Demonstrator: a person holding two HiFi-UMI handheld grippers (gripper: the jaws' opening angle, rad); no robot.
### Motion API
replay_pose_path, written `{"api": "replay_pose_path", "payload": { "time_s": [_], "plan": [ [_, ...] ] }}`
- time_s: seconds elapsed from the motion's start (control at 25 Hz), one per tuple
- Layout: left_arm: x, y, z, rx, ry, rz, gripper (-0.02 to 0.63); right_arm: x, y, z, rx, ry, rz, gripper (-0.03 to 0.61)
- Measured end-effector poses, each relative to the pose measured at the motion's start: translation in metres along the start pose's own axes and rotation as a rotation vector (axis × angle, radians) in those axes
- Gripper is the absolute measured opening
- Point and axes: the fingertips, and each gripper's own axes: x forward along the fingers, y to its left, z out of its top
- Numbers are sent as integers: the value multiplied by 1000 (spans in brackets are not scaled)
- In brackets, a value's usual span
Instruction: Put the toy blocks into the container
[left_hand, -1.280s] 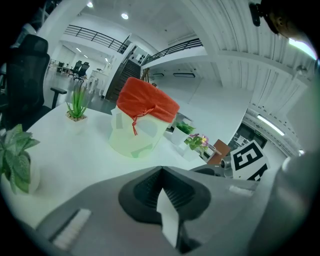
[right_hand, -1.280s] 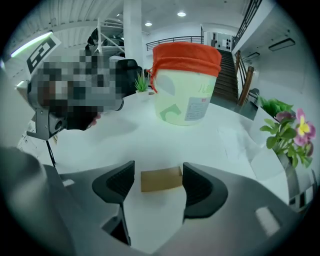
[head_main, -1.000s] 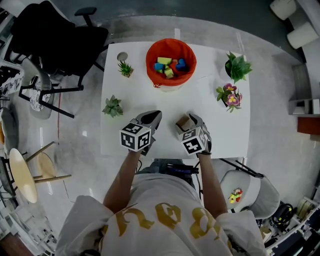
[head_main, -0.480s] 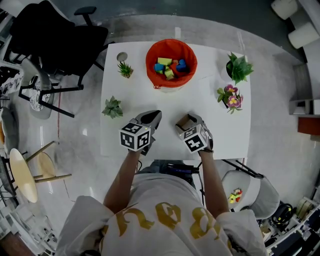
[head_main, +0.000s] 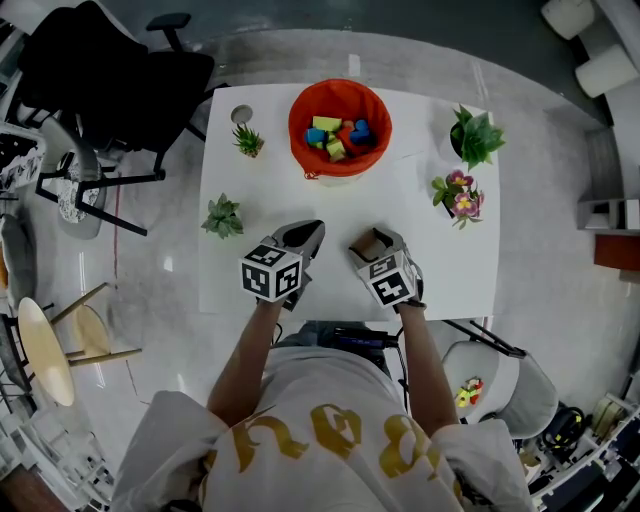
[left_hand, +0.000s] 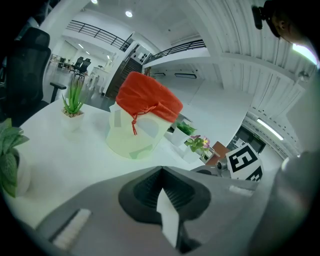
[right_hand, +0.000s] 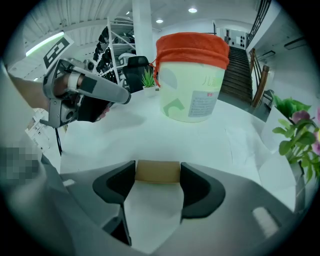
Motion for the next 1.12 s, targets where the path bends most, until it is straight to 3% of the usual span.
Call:
{"api": "replay_pose_path", "payload": {
  "time_s": [0.24,0.56,1.12],
  "plan": [
    [-2,4,2,-2,-6,8,2,-7,-2,7,174,-45,37,308],
    [-4,-2,14,4,-30,0,2,-26,-11,29,259,-152,21,307],
    [-27,-18,61,35,-156,-17,2,-66,-22,72,280,-299,-35,301]
  ]
}}
